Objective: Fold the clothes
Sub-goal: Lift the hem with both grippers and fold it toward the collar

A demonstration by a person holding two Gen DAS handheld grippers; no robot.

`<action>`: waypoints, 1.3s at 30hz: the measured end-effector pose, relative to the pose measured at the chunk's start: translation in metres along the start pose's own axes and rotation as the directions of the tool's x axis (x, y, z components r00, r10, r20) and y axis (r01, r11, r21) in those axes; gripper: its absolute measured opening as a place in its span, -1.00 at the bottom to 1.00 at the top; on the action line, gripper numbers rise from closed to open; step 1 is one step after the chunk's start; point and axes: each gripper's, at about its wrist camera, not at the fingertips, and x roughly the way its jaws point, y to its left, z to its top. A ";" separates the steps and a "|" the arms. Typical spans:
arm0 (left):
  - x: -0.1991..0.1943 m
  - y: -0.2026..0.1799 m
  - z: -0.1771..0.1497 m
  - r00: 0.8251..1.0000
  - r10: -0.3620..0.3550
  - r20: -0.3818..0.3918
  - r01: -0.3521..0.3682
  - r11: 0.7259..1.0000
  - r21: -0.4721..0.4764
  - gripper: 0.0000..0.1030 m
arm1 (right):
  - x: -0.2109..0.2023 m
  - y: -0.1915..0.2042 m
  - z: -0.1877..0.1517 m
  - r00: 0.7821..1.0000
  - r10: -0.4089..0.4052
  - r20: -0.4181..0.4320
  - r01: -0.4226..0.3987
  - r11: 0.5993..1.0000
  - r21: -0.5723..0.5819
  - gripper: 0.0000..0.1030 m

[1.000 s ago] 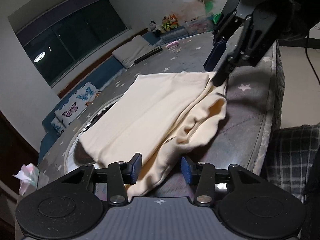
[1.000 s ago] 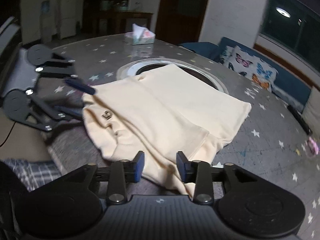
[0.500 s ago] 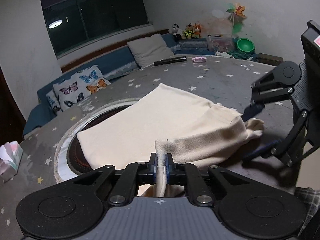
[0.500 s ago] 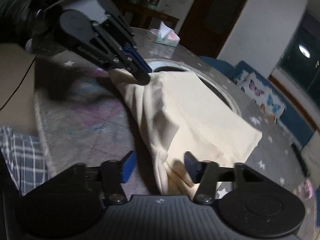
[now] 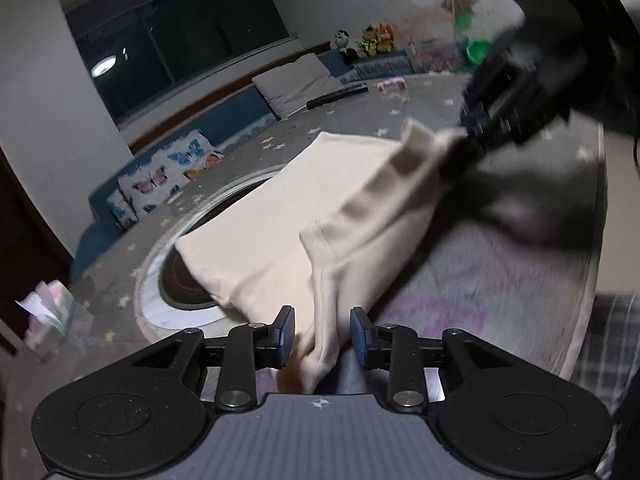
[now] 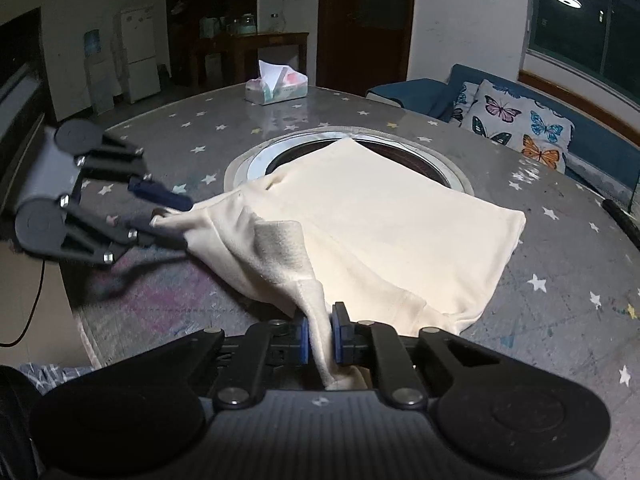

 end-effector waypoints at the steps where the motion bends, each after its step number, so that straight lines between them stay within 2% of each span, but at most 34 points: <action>1: 0.001 -0.003 -0.002 1.000 0.012 -0.002 -0.012 1.000 0.024 -0.36 | -0.001 0.000 0.000 1.000 -0.004 0.002 0.004 1.000 0.002 -0.80; 3: 0.002 -0.008 -0.007 0.999 0.036 -0.005 -0.036 0.997 0.072 -0.40 | -0.002 0.001 0.000 1.000 -0.011 0.009 0.011 1.000 0.008 -0.82; 4: 0.003 -0.011 -0.010 0.999 0.048 -0.005 -0.048 0.994 0.096 -0.56 | -0.003 0.002 -0.001 1.000 -0.015 0.014 0.015 1.000 0.015 -0.83; 7: -0.001 -0.011 -0.011 0.999 0.051 0.001 -0.051 0.994 0.097 -0.80 | -0.007 0.004 -0.003 0.999 -0.033 0.037 0.032 0.999 0.032 -0.86; 12: -0.034 -0.006 -0.005 0.997 0.051 0.064 -0.054 0.998 0.042 -0.83 | -0.030 0.014 -0.008 0.995 -0.042 0.090 0.038 0.998 0.045 -0.88; 16: -0.080 -0.005 -0.002 0.995 0.028 0.101 -0.024 0.999 -0.036 -0.83 | -0.065 0.030 -0.013 0.993 -0.004 0.118 -0.001 0.999 0.044 -0.88; 19: -0.119 -0.009 0.002 0.990 0.011 0.142 -0.003 0.998 -0.061 -0.83 | -0.096 0.044 -0.016 0.989 0.017 0.144 -0.023 0.999 0.039 -0.88; 22: -0.137 -0.005 0.009 0.986 0.026 0.165 -0.011 0.995 -0.095 -0.83 | -0.114 0.051 -0.014 0.986 0.037 0.161 -0.045 0.998 0.045 -0.88; 26: -0.116 0.011 0.020 0.987 0.043 0.152 -0.024 0.992 -0.125 -0.83 | -0.102 0.041 -0.001 0.987 0.026 0.161 -0.034 0.998 0.050 -0.89; 30: -0.065 0.033 0.028 0.996 0.025 0.088 -0.013 0.989 -0.144 -0.83 | -0.070 0.014 0.017 0.991 0.011 0.133 -0.023 0.996 0.085 -0.89; 35: 0.000 0.061 0.036 1.000 -0.001 0.003 0.001 0.986 -0.167 -0.82 | -0.012 -0.024 0.032 0.998 -0.009 0.058 0.002 0.992 0.128 -0.89; 39: 0.045 0.072 0.029 0.998 -0.012 -0.067 -0.001 0.981 -0.192 -0.76 | 0.030 -0.042 0.034 1.000 -0.021 0.014 0.019 0.985 0.171 -0.88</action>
